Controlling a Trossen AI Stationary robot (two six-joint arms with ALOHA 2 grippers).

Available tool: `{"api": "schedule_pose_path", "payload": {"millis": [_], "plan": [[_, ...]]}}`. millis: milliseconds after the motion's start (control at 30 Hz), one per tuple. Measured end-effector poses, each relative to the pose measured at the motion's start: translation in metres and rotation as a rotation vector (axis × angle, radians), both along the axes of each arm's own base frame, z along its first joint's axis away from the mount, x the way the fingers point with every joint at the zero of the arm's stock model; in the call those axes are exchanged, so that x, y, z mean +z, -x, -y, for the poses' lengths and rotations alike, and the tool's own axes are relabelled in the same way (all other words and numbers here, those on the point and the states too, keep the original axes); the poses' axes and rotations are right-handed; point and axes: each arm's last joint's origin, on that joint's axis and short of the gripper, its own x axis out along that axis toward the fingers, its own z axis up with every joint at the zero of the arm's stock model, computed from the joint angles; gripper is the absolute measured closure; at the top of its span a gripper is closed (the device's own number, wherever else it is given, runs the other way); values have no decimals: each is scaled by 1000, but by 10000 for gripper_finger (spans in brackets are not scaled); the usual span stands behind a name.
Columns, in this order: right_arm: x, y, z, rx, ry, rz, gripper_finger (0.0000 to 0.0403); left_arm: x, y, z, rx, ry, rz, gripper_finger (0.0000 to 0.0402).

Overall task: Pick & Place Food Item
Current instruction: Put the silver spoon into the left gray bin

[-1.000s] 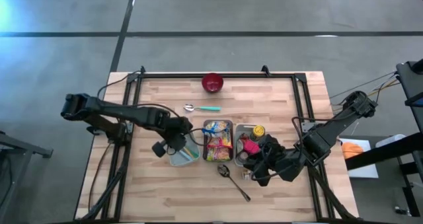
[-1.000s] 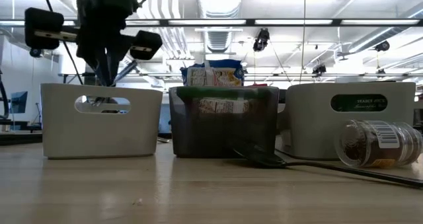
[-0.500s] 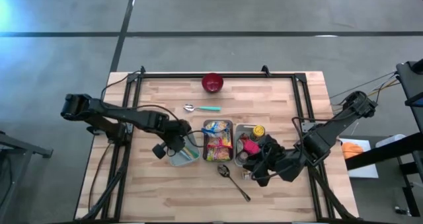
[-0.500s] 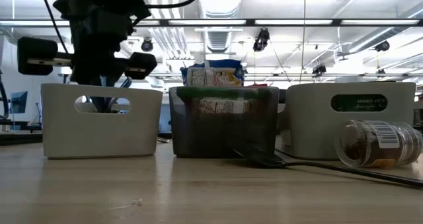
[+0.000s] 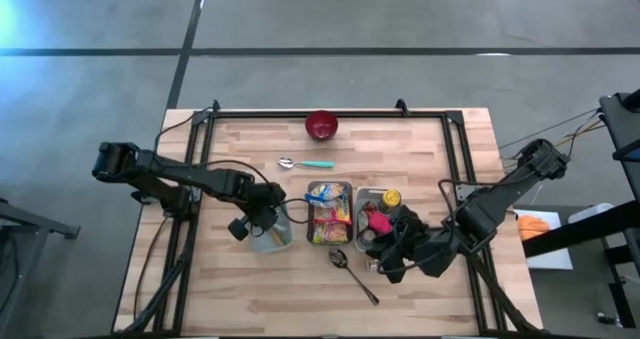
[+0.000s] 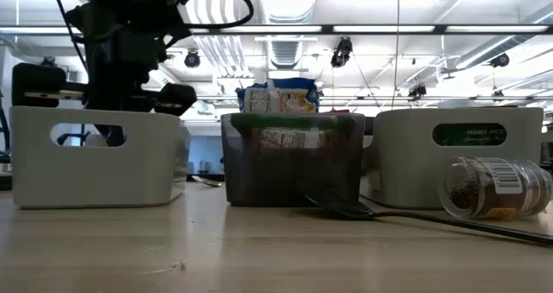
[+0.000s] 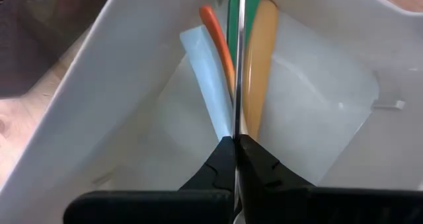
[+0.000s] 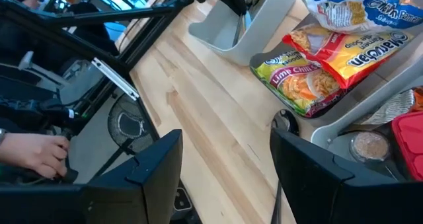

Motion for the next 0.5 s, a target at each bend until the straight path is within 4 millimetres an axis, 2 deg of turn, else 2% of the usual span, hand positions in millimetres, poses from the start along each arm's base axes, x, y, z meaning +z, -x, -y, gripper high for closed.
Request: {"api": "schedule_pose_path", "payload": {"millis": [500], "plan": [[0,0,0,-8,-11,3,178,0,0,0,7,2,1,401]]}}
